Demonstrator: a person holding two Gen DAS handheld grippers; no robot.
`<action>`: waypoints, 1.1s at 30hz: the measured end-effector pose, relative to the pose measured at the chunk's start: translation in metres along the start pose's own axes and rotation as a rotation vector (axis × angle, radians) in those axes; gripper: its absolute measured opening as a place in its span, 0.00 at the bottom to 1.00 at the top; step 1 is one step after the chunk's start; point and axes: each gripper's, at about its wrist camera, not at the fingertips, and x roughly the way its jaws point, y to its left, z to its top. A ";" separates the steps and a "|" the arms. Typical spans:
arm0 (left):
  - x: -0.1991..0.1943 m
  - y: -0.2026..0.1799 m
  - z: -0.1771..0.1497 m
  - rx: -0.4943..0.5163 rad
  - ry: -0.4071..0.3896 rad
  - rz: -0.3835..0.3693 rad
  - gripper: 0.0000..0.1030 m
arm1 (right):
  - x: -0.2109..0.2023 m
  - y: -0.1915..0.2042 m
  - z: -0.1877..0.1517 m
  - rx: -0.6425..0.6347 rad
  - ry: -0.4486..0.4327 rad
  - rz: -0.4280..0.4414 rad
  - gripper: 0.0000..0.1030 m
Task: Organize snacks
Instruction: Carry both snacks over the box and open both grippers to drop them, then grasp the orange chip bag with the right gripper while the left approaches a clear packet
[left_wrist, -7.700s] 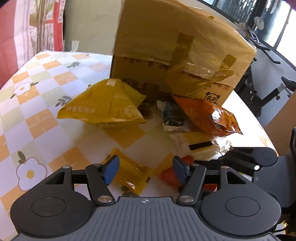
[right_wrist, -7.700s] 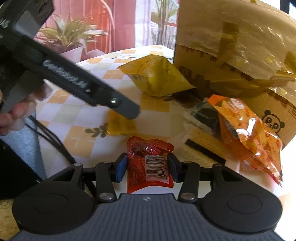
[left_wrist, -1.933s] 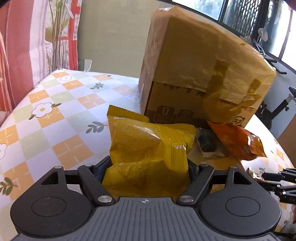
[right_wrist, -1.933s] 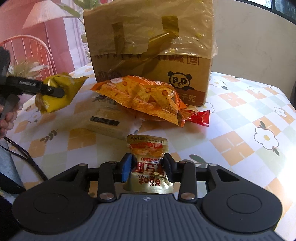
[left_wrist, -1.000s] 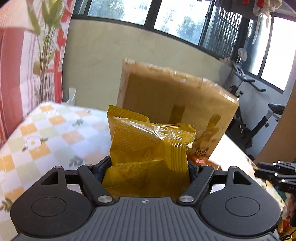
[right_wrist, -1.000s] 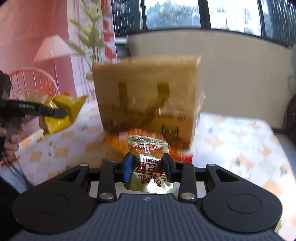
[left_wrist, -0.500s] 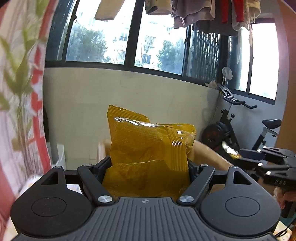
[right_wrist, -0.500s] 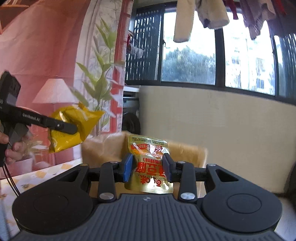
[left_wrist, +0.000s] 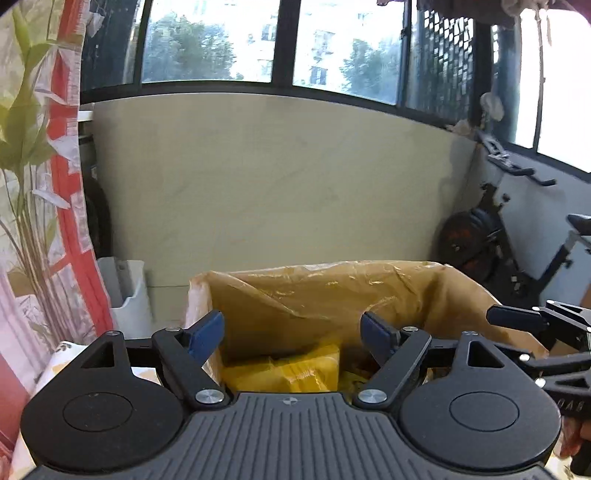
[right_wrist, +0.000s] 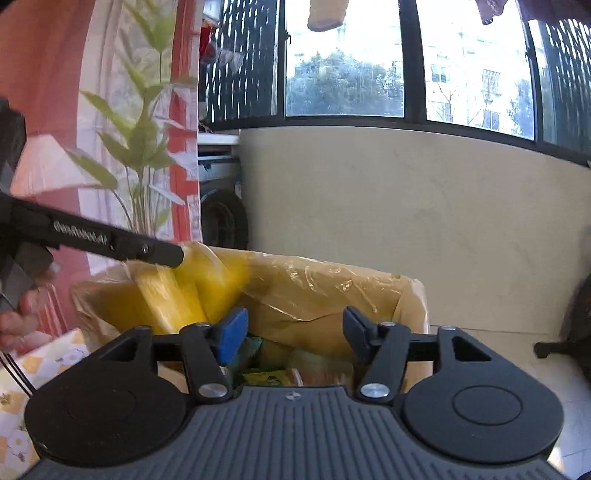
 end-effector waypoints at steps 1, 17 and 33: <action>-0.004 0.003 -0.002 0.001 0.001 -0.003 0.80 | -0.006 -0.001 -0.001 0.001 -0.006 0.005 0.59; -0.084 0.043 -0.070 -0.025 -0.012 0.024 0.80 | -0.087 0.029 -0.067 0.084 0.052 0.082 0.84; -0.075 0.058 -0.122 -0.089 0.096 0.079 0.80 | 0.007 0.037 -0.131 0.287 0.466 -0.039 0.92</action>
